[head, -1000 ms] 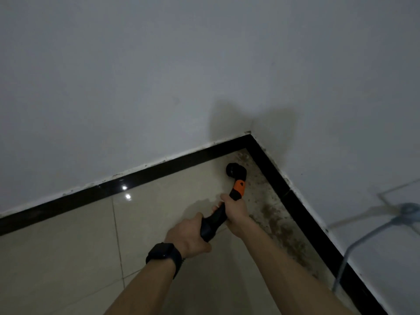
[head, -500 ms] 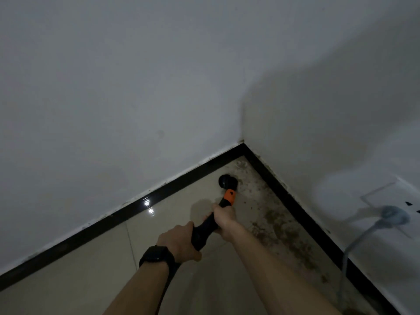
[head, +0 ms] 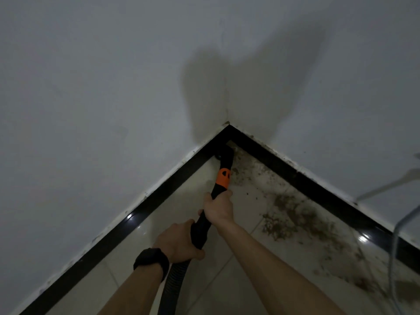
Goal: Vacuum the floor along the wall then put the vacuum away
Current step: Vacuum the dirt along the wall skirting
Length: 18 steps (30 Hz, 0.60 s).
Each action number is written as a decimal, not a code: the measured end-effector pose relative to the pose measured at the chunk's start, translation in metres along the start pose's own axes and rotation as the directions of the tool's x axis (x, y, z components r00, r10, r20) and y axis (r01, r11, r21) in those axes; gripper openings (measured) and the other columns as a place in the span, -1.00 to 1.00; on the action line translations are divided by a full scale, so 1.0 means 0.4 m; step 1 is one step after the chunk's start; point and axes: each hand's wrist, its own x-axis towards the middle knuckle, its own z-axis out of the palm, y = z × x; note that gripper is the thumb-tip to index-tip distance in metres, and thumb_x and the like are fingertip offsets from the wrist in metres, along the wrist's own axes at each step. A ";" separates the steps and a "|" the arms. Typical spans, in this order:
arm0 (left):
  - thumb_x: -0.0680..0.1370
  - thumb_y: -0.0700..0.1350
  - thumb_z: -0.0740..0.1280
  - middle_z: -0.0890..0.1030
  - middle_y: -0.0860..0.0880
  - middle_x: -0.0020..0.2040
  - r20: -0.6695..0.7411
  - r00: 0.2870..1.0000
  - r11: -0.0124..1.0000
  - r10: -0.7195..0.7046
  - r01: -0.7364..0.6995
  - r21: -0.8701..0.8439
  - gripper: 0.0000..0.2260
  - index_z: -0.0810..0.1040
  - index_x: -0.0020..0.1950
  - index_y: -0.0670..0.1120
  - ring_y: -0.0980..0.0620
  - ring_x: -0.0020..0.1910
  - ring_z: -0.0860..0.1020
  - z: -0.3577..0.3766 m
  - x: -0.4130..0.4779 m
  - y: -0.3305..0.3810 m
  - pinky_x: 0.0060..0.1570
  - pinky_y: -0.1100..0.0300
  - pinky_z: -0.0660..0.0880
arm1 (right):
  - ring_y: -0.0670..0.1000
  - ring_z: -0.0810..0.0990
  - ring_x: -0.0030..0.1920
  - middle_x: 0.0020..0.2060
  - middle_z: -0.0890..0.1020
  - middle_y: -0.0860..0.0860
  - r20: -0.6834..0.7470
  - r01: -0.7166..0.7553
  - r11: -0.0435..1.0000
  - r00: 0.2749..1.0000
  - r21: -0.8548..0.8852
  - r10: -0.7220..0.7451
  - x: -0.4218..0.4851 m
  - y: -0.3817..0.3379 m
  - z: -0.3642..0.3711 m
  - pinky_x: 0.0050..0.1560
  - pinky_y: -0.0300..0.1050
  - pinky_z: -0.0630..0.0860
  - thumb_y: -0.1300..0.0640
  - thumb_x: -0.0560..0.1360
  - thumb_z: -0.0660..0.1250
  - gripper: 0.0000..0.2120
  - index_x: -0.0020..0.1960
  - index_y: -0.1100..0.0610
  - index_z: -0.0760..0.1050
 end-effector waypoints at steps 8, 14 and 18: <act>0.33 0.16 0.52 0.59 0.02 0.01 0.031 0.997 0.995 0.077 -0.078 0.059 -0.55 0.41 0.05 0.04 0.02 -0.06 0.59 -0.056 0.027 -0.046 -0.10 0.09 0.60 | 0.10 0.62 -0.38 -0.14 0.57 0.13 -0.099 0.003 0.999 0.995 0.051 0.003 0.023 -0.027 0.048 -0.29 0.03 0.66 0.15 0.65 0.25 -0.73 0.26 0.12 0.21; 0.36 0.16 0.53 0.59 -0.05 0.01 -0.048 0.986 0.983 0.159 -0.154 0.101 -0.53 0.35 0.03 0.01 -0.03 -0.07 0.59 -0.067 0.044 -0.049 -0.13 0.04 0.61 | 0.10 0.60 -0.44 -0.15 0.57 0.18 -0.241 -0.013 0.990 0.969 0.142 0.048 0.055 -0.027 0.063 -0.39 -0.07 0.58 0.17 0.60 0.32 -0.84 0.12 0.14 0.38; 0.36 0.20 0.51 0.57 -0.04 -0.03 -0.093 0.975 0.975 0.203 -0.193 0.109 -0.52 0.36 0.05 0.00 -0.03 -0.11 0.58 -0.100 0.051 -0.003 -0.17 0.08 0.59 | 0.11 0.58 -0.45 -0.26 0.54 0.15 -0.261 -0.036 0.988 0.963 0.149 0.074 0.077 -0.071 0.029 -0.23 0.12 0.67 0.19 0.60 0.31 -0.91 0.03 0.12 0.39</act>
